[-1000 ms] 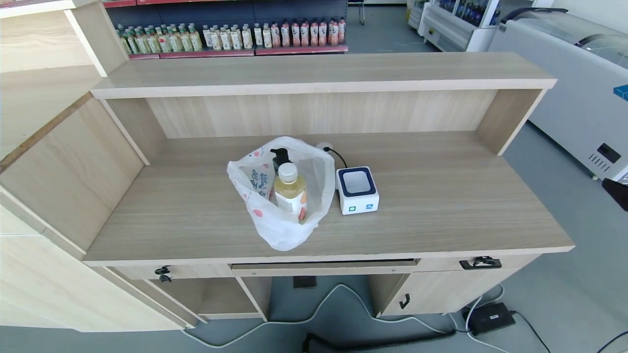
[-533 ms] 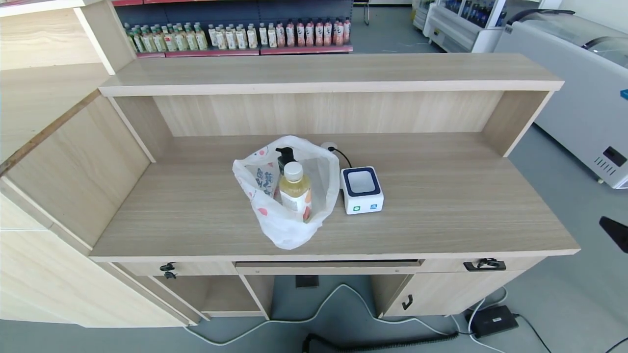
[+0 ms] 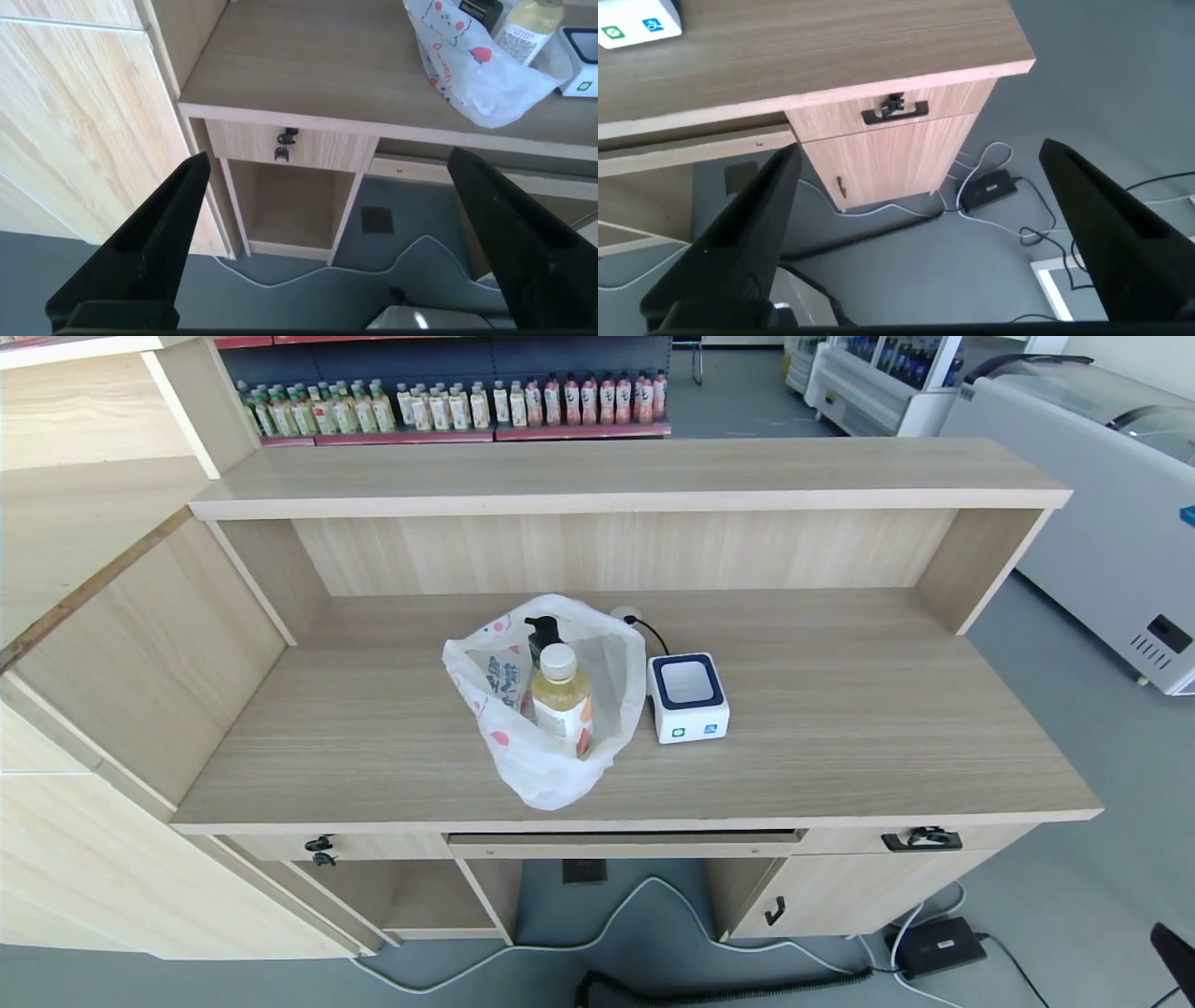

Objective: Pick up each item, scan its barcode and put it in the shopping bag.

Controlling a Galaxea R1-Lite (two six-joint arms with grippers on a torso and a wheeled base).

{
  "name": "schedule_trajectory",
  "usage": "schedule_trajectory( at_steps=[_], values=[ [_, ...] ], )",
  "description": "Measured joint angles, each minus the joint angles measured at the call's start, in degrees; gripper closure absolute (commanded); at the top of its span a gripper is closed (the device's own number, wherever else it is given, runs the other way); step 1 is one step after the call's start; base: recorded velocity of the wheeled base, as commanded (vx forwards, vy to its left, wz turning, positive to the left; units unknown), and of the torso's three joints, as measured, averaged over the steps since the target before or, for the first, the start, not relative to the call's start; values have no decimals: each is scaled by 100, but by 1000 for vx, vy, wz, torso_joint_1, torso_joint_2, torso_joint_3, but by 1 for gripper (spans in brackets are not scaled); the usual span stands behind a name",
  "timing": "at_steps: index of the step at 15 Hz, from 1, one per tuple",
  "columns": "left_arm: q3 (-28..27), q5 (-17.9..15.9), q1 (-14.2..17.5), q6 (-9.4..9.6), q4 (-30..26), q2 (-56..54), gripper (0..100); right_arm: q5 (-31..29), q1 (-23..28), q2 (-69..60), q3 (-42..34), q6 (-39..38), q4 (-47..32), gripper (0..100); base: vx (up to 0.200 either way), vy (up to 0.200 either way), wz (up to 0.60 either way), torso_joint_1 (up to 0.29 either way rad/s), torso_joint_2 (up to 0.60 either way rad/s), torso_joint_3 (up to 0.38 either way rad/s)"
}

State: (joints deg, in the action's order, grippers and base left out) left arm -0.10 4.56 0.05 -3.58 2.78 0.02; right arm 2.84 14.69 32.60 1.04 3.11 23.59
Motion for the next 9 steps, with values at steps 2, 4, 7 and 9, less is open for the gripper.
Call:
schedule_trajectory(
  at_steps=[2, 4, 7, 9],
  values=[
    [0, -2, 5, 0, 1, 0, 0, -544, -614, -989, -57, -68, -923, 0, 0, 0, 0, 0, 0, 0],
    [0, -2, 2, 0, 0, 0, 0, -937, -1125, -1910, -83, -238, -1684, 0, 0, 0, 0, 0, 0, 0],
    [0, 0, 2, -2, 1, 0, 0, -713, -1498, -2803, -96, -455, -2211, 0, 0, 0, 0, 0, 0, 0],
    [0, 0, 0, -2, 0, 0, 0, -636, -1518, -3070, -104, -510, -2361, 0, 0, 0, 0, 0, 0, 0]
  ],
)
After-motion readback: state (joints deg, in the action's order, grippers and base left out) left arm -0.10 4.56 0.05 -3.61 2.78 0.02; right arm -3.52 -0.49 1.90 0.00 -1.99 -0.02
